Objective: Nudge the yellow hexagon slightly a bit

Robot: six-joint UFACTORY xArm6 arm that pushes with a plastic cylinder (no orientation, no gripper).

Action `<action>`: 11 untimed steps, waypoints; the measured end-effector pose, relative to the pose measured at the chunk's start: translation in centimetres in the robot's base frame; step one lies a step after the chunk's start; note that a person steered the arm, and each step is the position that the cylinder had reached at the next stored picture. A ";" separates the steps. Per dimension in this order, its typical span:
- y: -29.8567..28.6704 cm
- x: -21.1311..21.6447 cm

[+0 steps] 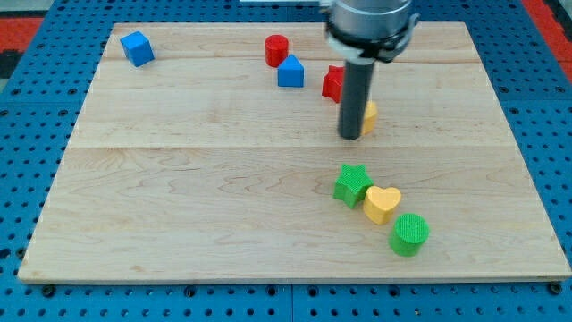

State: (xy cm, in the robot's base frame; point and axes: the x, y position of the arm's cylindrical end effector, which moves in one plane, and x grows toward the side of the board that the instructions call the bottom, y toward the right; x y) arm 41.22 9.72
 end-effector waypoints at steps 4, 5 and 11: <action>8.7 -13.2; 5.9 -11.0; 11.8 -14.7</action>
